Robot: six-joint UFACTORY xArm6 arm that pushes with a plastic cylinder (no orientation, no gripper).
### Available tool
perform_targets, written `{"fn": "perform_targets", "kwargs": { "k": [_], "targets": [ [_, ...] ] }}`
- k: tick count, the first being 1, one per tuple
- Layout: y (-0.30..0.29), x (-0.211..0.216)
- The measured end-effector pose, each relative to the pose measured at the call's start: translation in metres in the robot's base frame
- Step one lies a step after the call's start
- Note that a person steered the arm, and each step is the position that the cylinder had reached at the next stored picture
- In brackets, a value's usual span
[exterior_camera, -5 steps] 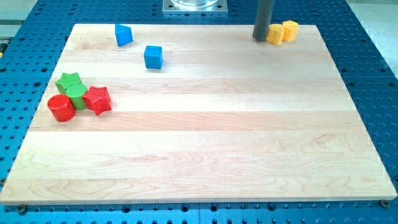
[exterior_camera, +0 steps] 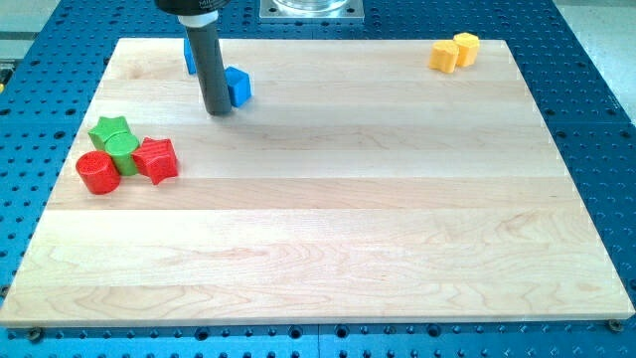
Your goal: Push the blue blocks to the yellow heart
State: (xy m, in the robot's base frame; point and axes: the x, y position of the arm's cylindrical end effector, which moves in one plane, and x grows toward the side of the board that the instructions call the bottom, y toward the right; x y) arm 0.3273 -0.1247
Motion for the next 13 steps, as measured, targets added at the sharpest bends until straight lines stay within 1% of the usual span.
{"fn": "perform_targets", "kwargs": {
  "k": [1, 2, 3, 4, 5, 6, 7, 8, 10, 11, 12, 13],
  "targets": [
    [0.031, -0.03],
    [-0.001, -0.042],
    [-0.002, -0.06],
    [0.061, -0.079],
    [0.089, -0.082],
    [0.079, -0.104],
    [0.132, -0.11],
    [0.218, -0.109],
    [0.227, -0.093],
    [0.261, -0.086],
    [0.219, -0.072],
    [0.174, -0.047]
  ]
}}
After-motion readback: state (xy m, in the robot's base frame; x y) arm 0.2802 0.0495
